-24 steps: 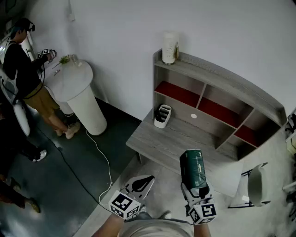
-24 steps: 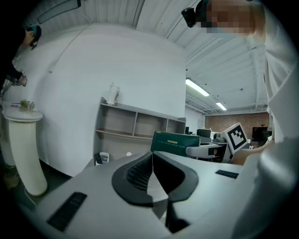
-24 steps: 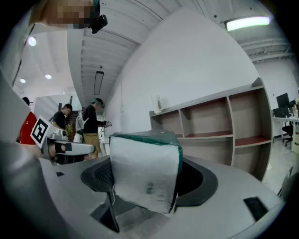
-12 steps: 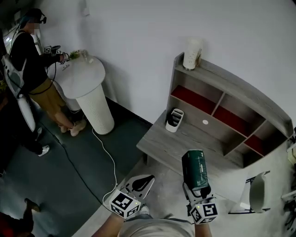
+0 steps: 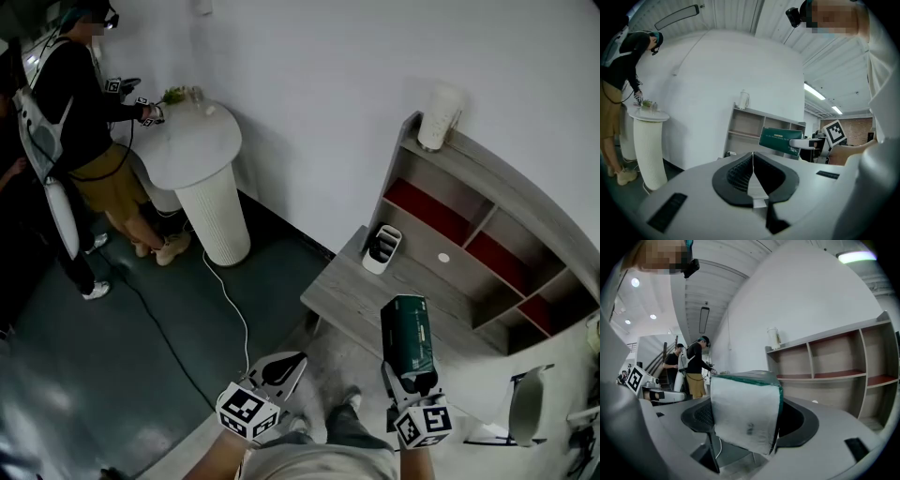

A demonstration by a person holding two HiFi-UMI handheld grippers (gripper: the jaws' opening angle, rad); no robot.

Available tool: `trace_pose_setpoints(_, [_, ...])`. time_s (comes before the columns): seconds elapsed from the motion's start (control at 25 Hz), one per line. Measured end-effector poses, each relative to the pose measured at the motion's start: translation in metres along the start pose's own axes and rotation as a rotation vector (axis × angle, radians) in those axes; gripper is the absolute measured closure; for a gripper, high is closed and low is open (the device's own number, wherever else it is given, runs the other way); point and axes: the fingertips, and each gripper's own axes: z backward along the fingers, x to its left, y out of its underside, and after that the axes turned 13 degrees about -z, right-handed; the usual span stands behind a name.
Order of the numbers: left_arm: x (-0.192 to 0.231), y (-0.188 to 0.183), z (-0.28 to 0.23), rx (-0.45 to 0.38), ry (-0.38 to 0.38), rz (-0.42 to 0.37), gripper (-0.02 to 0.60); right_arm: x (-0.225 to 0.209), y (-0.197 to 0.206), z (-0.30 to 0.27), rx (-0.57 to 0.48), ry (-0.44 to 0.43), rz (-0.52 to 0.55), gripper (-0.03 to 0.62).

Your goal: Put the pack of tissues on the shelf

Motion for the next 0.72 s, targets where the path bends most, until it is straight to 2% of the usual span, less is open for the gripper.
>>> trace_pose_setpoints(0.28, [0.027, 0.007, -0.032, 0.027, -0.067, -0.002, 0.561, -0.021, -0.004, -0.057, 0.030, -0.065, -0.007, 0.201])
trace_pose_setpoints(0.72, [0.079, -0.013, -0.116, 0.043, -0.187, 0.011, 0.561, -0.063, -0.036, -0.160, 0.086, -0.188, 0.015, 0.201])
